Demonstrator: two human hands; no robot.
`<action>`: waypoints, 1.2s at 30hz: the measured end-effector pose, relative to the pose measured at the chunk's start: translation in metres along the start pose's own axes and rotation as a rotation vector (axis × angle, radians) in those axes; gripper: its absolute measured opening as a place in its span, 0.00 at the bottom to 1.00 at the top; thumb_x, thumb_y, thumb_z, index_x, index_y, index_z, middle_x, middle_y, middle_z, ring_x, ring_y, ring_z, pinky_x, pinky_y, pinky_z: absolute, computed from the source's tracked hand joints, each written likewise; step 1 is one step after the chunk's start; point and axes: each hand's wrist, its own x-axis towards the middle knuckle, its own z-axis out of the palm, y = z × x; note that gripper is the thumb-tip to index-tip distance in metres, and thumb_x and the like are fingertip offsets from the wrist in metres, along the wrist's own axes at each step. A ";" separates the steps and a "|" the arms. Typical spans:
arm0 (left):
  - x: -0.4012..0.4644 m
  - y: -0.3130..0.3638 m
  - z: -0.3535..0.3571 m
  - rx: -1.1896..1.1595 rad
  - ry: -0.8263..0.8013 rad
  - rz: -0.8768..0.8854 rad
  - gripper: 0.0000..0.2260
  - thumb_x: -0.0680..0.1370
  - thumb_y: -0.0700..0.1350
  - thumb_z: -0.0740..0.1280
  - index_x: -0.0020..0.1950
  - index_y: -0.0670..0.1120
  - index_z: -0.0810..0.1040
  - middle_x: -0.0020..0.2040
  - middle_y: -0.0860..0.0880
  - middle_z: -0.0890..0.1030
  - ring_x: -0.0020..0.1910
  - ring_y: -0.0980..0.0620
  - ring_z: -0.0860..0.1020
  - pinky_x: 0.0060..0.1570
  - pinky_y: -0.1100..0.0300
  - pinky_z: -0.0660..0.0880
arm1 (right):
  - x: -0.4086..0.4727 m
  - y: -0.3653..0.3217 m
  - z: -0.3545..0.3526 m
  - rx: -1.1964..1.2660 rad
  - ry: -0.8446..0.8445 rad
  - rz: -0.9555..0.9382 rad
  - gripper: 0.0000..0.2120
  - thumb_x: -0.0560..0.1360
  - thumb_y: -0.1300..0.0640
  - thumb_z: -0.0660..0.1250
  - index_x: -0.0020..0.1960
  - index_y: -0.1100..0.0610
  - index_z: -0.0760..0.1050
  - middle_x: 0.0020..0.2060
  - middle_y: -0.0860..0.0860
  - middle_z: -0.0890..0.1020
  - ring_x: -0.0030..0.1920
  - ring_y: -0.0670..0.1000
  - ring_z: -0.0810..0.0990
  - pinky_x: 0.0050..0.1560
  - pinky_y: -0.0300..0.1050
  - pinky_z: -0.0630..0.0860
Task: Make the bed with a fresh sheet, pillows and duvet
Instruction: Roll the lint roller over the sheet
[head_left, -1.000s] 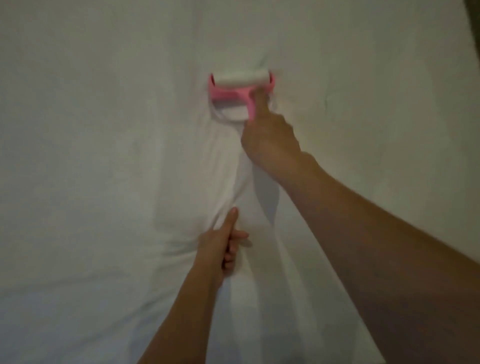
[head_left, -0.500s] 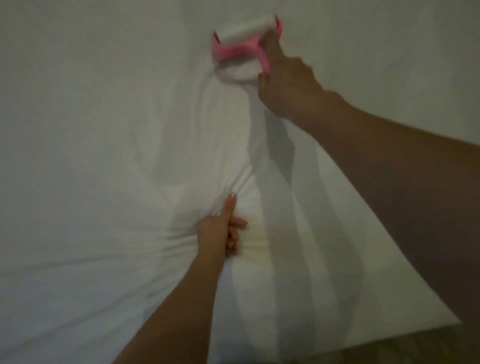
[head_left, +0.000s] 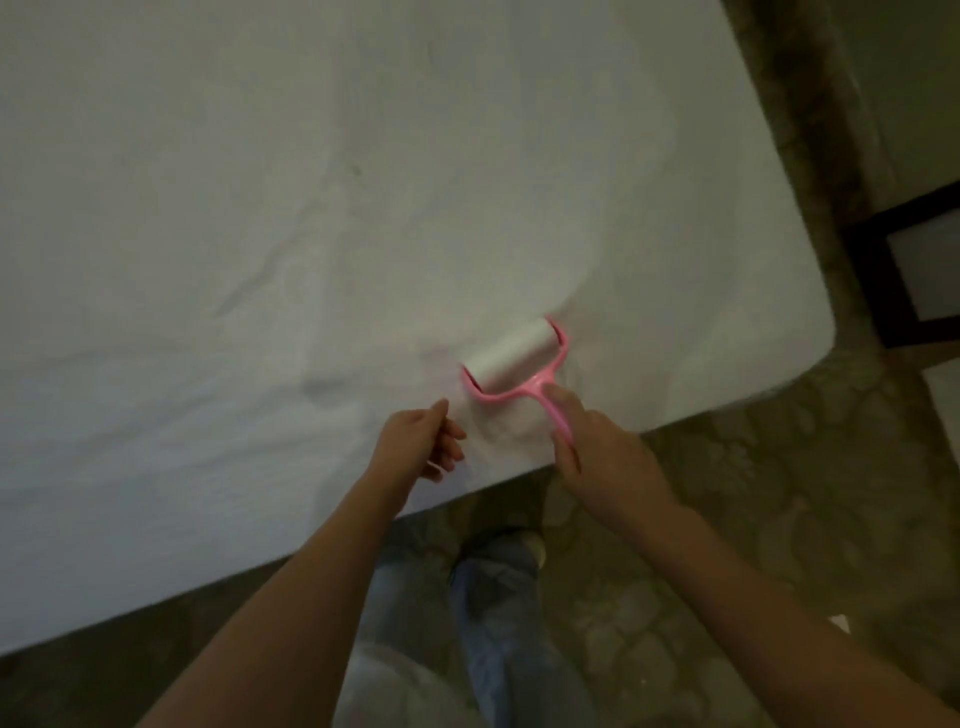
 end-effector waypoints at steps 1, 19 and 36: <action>-0.005 -0.007 0.013 -0.025 0.023 -0.004 0.19 0.83 0.47 0.58 0.36 0.40 0.77 0.22 0.49 0.74 0.19 0.54 0.70 0.20 0.66 0.66 | -0.017 0.016 0.000 -0.014 -0.008 -0.009 0.26 0.80 0.51 0.56 0.76 0.41 0.52 0.47 0.56 0.78 0.44 0.61 0.80 0.43 0.53 0.76; 0.069 0.102 0.040 -0.382 0.274 0.160 0.20 0.81 0.48 0.62 0.31 0.40 0.72 0.19 0.49 0.71 0.18 0.53 0.67 0.20 0.65 0.65 | 0.029 0.045 -0.035 0.128 0.120 0.123 0.25 0.80 0.48 0.55 0.73 0.33 0.51 0.50 0.52 0.78 0.46 0.58 0.80 0.45 0.54 0.77; 0.194 0.156 0.036 -0.632 0.306 -0.142 0.30 0.75 0.59 0.65 0.17 0.45 0.67 0.16 0.46 0.62 0.12 0.52 0.59 0.18 0.70 0.56 | 0.528 -0.125 -0.197 0.136 0.204 -0.068 0.07 0.79 0.56 0.56 0.46 0.52 0.72 0.38 0.50 0.77 0.36 0.48 0.76 0.39 0.41 0.71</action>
